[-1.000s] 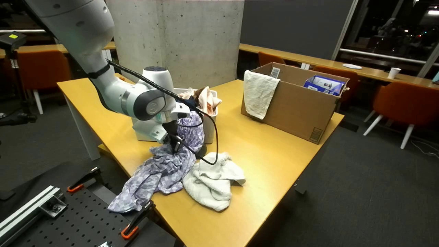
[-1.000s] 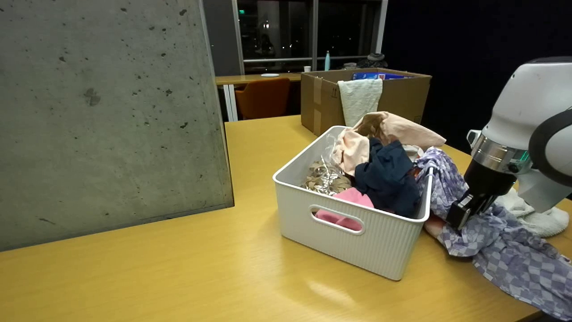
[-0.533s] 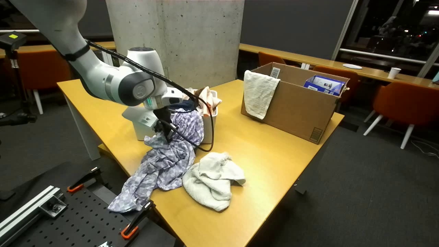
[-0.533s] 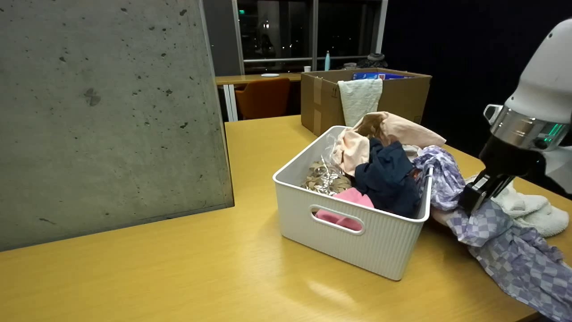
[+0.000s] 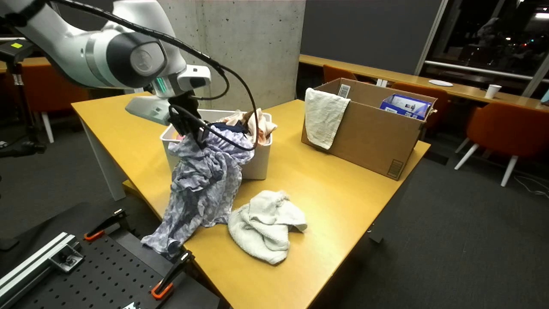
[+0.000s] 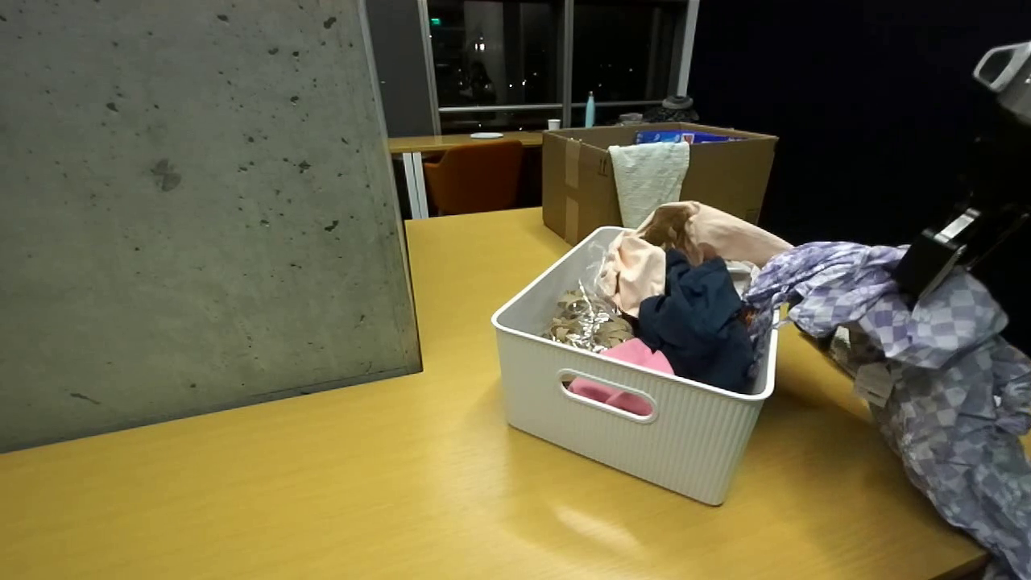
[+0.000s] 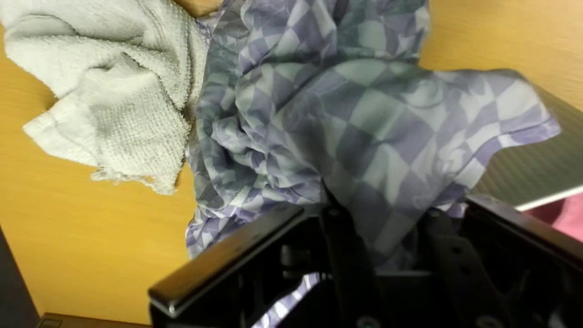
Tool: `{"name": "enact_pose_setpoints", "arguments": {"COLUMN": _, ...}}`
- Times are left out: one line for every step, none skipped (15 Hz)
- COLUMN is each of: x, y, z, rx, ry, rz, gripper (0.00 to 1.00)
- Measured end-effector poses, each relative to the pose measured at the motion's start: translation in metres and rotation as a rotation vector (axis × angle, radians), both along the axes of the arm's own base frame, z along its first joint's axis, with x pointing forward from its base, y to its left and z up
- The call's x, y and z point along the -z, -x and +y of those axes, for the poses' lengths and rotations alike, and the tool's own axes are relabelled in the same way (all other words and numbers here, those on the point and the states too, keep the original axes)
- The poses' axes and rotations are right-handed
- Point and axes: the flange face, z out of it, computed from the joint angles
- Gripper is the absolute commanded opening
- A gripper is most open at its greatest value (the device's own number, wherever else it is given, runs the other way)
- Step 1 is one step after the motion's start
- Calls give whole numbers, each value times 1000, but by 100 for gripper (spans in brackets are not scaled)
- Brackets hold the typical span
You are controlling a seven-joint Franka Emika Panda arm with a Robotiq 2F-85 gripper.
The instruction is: Put the pink shirt in the basket, then remove the white towel, the turnip plushie and the purple shirt from the basket
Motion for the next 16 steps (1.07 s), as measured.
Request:
{"name": "enact_pose_setpoints", "arguments": {"x": -15, "y": 7, "z": 3, "rx": 0, "ry": 2, "rz": -12, "gripper": 3}}
{"name": "enact_pose_setpoints", "arguments": {"x": -29, "y": 14, "z": 6, "rx": -3, "ry": 1, "rz": -24, "gripper": 3}}
{"name": "enact_pose_setpoints", "arguments": {"x": -45, "y": 20, "z": 9, "rx": -6, "ry": -8, "rz": -35, "gripper": 3}}
{"name": "enact_pose_setpoints", "arguments": {"x": -59, "y": 24, "z": 12, "rx": -13, "ry": -26, "rz": -46, "gripper": 3}}
{"name": "enact_pose_setpoints", "arguments": {"x": -73, "y": 27, "z": 15, "rx": -23, "ry": -49, "rz": -53, "gripper": 3}}
{"name": "enact_pose_setpoints", "arguments": {"x": -86, "y": 28, "z": 16, "rx": -34, "ry": -72, "rz": -60, "gripper": 3}}
{"name": "enact_pose_setpoints", "arguments": {"x": -96, "y": 29, "z": 18, "rx": -46, "ry": -90, "rz": -64, "gripper": 3}}
{"name": "enact_pose_setpoints", "arguments": {"x": -105, "y": 28, "z": 21, "rx": -58, "ry": -104, "rz": -66, "gripper": 3}}
{"name": "enact_pose_setpoints", "arguments": {"x": -112, "y": 28, "z": 25, "rx": -67, "ry": -116, "rz": -65, "gripper": 3}}
{"name": "enact_pose_setpoints", "arguments": {"x": -117, "y": 28, "z": 29, "rx": -75, "ry": -129, "rz": -63, "gripper": 3}}
{"name": "enact_pose_setpoints", "arguments": {"x": -119, "y": 29, "z": 35, "rx": -82, "ry": -146, "rz": -53, "gripper": 3}}
{"name": "enact_pose_setpoints", "arguments": {"x": -121, "y": 33, "z": 41, "rx": -85, "ry": -165, "rz": -39, "gripper": 3}}
{"name": "enact_pose_setpoints", "arguments": {"x": -123, "y": 37, "z": 45, "rx": -86, "ry": -178, "rz": -19, "gripper": 3}}
{"name": "enact_pose_setpoints", "arguments": {"x": -126, "y": 42, "z": 47, "rx": -85, "ry": -184, "rz": 0, "gripper": 3}}
{"name": "enact_pose_setpoints", "arguments": {"x": -130, "y": 48, "z": 47, "rx": -83, "ry": -185, "rz": 14, "gripper": 3}}
{"name": "enact_pose_setpoints", "arguments": {"x": -136, "y": 54, "z": 46, "rx": -79, "ry": -187, "rz": 23, "gripper": 3}}
